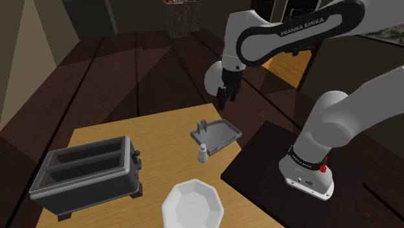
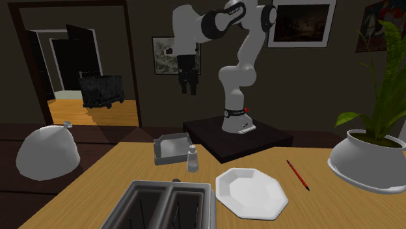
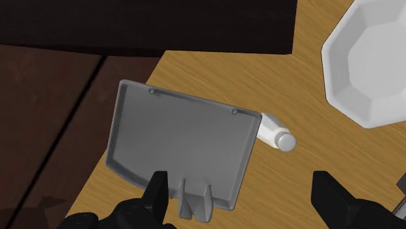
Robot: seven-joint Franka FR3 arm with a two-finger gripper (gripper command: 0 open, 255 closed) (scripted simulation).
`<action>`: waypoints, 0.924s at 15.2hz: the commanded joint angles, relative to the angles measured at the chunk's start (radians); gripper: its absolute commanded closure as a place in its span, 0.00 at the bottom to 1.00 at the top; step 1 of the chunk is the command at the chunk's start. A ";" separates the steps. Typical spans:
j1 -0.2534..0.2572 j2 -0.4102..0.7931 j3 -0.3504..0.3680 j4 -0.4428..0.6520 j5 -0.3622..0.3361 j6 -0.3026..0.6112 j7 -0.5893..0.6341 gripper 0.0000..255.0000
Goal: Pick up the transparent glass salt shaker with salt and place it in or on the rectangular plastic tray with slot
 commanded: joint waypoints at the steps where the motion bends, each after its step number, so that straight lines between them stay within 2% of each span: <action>1: 0.009 0.046 0.023 -0.027 0.017 0.078 0.021 0.00; 9: 0.044 0.317 0.137 -0.046 0.066 0.379 0.137 0.00; 14: 0.053 0.531 0.197 -0.007 0.032 0.558 0.239 0.00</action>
